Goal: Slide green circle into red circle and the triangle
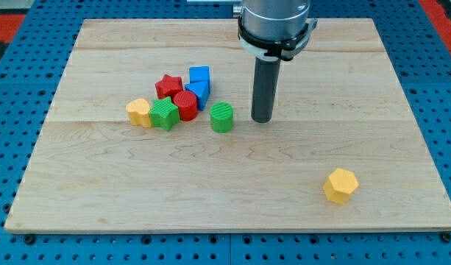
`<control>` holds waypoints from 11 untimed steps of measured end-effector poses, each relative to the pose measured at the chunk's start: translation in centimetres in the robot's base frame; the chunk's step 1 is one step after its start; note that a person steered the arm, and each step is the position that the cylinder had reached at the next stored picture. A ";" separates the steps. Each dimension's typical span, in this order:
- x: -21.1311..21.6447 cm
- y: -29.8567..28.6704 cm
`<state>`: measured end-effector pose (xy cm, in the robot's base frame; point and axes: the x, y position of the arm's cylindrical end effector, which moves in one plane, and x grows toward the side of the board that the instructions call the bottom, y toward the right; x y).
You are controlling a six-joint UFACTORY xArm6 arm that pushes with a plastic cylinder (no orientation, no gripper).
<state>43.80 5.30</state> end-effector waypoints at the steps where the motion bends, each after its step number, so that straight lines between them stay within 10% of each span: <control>1: -0.3 0.0; 11: -1.5 1.4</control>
